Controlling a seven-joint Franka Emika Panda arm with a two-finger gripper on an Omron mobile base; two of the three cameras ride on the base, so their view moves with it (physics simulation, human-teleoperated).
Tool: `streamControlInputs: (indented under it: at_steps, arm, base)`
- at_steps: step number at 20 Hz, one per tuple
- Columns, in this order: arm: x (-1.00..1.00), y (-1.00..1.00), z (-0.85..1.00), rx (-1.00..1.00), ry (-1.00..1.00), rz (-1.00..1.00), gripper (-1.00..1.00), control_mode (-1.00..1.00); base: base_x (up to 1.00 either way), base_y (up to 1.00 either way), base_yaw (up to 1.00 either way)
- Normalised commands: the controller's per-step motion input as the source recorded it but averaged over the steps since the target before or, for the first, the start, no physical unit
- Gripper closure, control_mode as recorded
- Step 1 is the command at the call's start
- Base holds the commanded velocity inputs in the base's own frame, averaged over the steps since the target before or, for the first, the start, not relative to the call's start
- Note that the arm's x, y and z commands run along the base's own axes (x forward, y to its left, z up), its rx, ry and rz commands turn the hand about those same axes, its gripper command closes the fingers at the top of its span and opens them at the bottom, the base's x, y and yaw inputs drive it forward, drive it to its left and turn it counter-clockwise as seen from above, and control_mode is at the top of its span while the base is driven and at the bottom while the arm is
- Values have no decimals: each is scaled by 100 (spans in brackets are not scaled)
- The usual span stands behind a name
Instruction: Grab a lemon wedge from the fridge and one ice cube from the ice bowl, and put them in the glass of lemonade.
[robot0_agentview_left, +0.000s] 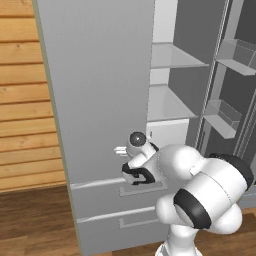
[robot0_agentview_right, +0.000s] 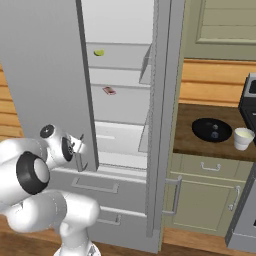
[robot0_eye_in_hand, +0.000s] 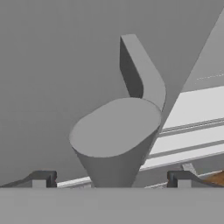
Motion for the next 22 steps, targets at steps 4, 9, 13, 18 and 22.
streamControlInputs:
  at_steps: [4,9,13,18,22]
  arm:
    - [55,-6,-6,0,0,0,-100,-100]
    - [39,-3,-3,0,0,0,-100,-100]
    - [25,0,0,0,1,0,100,-100]
    - [2,0,0,0,0,0,100,-100]
    - [0,0,0,0,0,0,100,-100]
  base:
    - [0,0,0]
    - [0,0,0]
    - [0,0,0]
    - [0,0,0]
    - [0,0,0]
